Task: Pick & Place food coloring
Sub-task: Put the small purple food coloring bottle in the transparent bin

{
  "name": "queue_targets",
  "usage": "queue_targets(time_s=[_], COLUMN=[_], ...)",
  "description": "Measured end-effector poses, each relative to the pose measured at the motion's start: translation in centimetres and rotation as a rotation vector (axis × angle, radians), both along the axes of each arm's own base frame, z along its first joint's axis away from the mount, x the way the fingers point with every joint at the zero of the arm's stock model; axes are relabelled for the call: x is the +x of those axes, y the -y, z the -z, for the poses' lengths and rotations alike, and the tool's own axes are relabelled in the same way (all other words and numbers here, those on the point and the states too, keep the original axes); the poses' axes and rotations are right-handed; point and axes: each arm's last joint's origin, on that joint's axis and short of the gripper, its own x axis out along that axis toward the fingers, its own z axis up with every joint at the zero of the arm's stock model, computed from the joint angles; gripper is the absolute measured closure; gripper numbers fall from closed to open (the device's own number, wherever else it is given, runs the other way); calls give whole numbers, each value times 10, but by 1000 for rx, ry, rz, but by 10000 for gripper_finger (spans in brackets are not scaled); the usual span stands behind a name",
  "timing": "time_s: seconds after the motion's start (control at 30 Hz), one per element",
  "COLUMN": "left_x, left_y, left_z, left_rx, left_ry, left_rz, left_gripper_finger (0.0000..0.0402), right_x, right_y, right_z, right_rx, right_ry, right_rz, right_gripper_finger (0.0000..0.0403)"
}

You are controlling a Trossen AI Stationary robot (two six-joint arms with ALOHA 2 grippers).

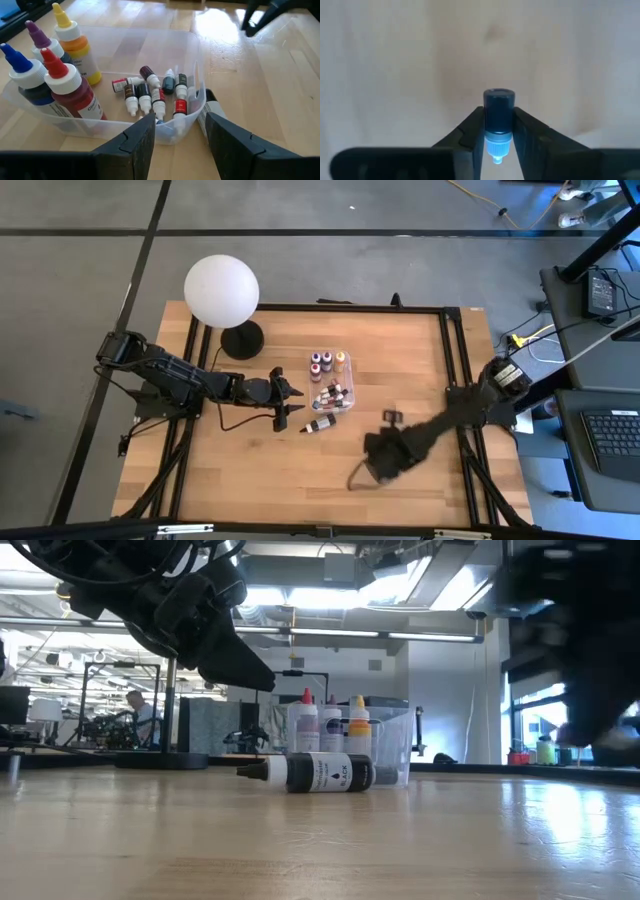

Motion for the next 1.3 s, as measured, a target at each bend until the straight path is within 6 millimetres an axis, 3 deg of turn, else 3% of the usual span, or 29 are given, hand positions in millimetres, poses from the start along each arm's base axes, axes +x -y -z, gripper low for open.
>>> queue_targets(time_s=[0.33, 0.5, 0.9, 1.3], left_x=[0, -2, -4, -4], left_y=[0, 0, -1, 0], left_z=[1, 3, 7, 7], left_rx=[1, 4, -11, -28], left_ry=[-8, -35, -81, -83], left_rz=[0, 0, -13, 14], left_gripper_finger=[231, 231, 231, 231], right_x=[75, 101, 96, 89], right_y=[94, 125, 156, 162], right_z=[-56, -55, -8, 3], right_rx=[-156, 23, 32, 36], right_ry=[110, 298, 368, 330], right_rz=[-166, -272, -293, -277], right_gripper_finger=[319, 318, 317, 314])
